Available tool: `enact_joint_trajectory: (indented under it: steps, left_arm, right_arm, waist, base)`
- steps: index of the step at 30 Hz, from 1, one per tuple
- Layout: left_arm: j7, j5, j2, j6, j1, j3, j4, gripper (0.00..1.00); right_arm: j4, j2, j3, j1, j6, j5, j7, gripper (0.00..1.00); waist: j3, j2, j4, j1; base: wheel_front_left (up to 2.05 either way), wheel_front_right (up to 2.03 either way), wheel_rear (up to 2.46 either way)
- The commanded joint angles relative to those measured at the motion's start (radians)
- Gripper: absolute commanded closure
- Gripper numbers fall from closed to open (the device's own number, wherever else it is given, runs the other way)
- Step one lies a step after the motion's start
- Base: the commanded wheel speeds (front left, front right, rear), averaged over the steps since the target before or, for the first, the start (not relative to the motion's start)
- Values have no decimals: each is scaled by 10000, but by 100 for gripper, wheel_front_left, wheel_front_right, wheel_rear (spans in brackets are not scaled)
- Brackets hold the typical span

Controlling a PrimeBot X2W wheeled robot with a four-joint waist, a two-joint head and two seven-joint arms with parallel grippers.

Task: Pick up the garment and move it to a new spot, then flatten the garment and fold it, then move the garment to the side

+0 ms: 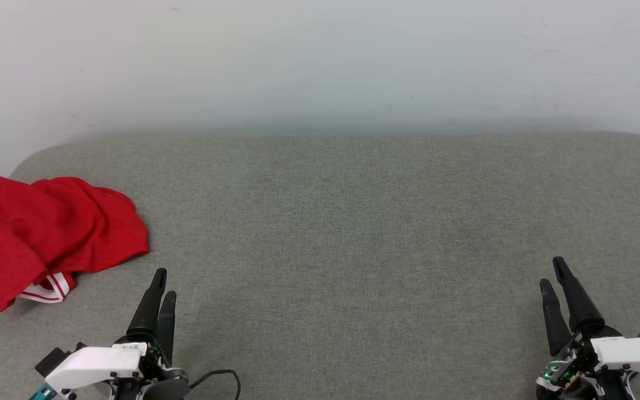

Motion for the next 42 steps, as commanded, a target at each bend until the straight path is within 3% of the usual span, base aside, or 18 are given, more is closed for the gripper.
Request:
enact_joint_trajectory:
  steps: [1,14,20,42]
  left_arm:
    - [-156,63,15,-9,-226,-154,-350,0]
    - [-774,743,17,-14,-201,-448,-1275,0]
    - [-1025,1869,19,-16,-168,-583,-1593,0]
    - [-1794,7296,22,-23,8,-895,-2233,0]
  right_arm:
    - [-352,-4,112,-170,0,-86,-128,0]
    - [-1032,-164,580,-85,0,-451,-752,0]
    - [-1187,-315,701,-62,0,-1164,-1053,0]
    - [-1732,-149,516,123,0,-7293,-1805,0]
  waist:
    - [3,0,1,0]
    - [5,0,17,0]
    - [11,0,26,0]
    - [10,0,81,0]
  base:
    - [0,0,0]
    - [0,0,0]
    - [0,0,0]
    - [0,0,0]
